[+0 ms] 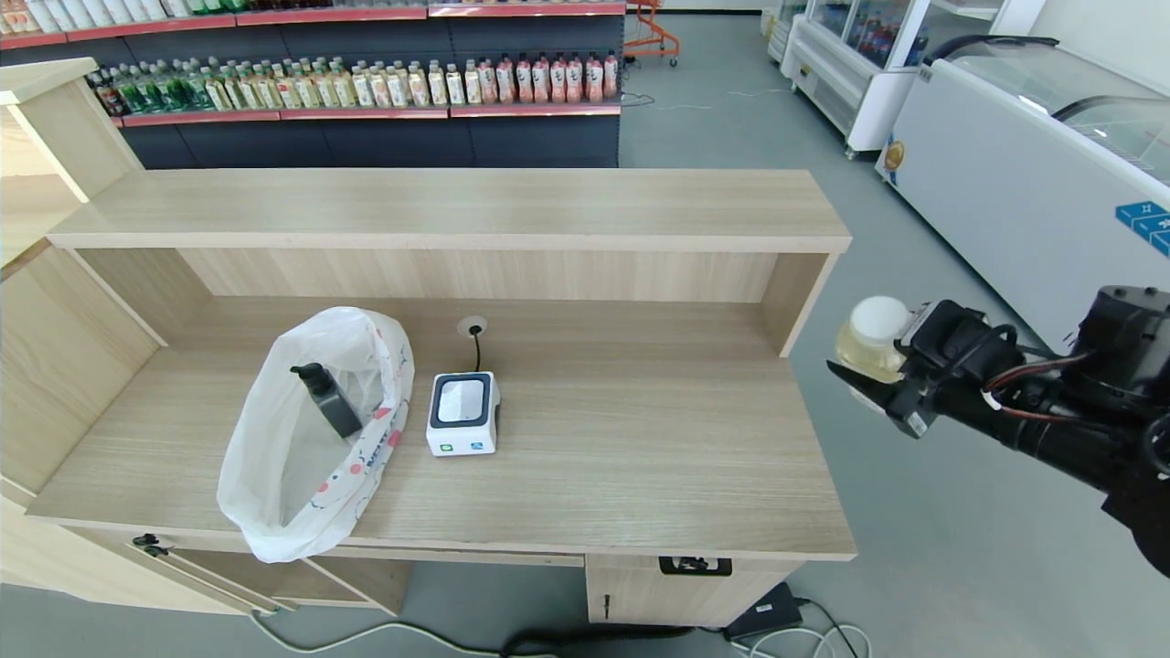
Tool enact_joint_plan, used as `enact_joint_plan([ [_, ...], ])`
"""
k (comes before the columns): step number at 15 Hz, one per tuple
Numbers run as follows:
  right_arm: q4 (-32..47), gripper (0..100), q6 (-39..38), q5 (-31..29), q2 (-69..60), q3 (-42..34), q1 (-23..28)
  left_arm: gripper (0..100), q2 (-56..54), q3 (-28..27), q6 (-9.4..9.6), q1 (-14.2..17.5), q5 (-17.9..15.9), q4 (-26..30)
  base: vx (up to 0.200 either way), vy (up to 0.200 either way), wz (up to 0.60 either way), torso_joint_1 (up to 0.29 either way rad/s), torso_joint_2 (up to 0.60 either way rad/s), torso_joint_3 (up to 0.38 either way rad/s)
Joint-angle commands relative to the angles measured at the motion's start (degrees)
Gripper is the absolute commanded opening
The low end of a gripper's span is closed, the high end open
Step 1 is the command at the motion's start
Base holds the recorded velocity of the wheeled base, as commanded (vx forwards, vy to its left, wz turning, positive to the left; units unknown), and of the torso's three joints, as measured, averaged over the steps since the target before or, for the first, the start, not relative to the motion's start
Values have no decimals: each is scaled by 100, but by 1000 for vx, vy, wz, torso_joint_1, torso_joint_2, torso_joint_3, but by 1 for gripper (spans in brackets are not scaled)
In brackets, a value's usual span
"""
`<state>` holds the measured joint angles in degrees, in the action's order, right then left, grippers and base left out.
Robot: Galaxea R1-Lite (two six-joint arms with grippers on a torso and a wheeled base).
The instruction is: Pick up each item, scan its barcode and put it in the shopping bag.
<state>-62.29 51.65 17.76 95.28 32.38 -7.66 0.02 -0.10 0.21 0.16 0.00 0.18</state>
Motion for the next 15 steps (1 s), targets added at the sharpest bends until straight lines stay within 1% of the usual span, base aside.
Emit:
enact_joint_plan([
  [1,-275,0,302,-27,43,14,-219,100,-2,1,6,2,0,-1,0,0,0,0,0,0],
  [3,-644,0,961,-18,140,14,-359,100,-2,1,6,2,0,-1,0,0,0,0,0,0],
  [4,-784,0,1145,-10,175,-30,-465,100,-2,1,-3,2,0,-1,0,0,0,0,0,0],
  [6,-1004,0,1198,-133,184,-223,-711,100,-2,1,6,2,0,-1,0,0,0,0,0,0],
  [7,-1083,0,1207,-185,210,-258,-746,100,-2,1,-3,2,0,-1,0,0,0,0,0,0],
  [8,-1531,0,1339,-212,386,-364,-843,100,-2,1,6,2,0,-1,0,0,0,0,0,0],
  [10,-1997,0,1453,-212,641,-381,-887,100,-2,1,14,2,0,-1,0,0,0,0,0,0],
  [11,-2103,0,1462,-247,694,-381,-948,100,-2,1,23,2,0,-1,0,0,0,0,0,0],
  [15,-2111,0,1479,-273,755,-346,-1027,100,-2,1,6,2,0,-1,0,0,0,0,0,0],
])
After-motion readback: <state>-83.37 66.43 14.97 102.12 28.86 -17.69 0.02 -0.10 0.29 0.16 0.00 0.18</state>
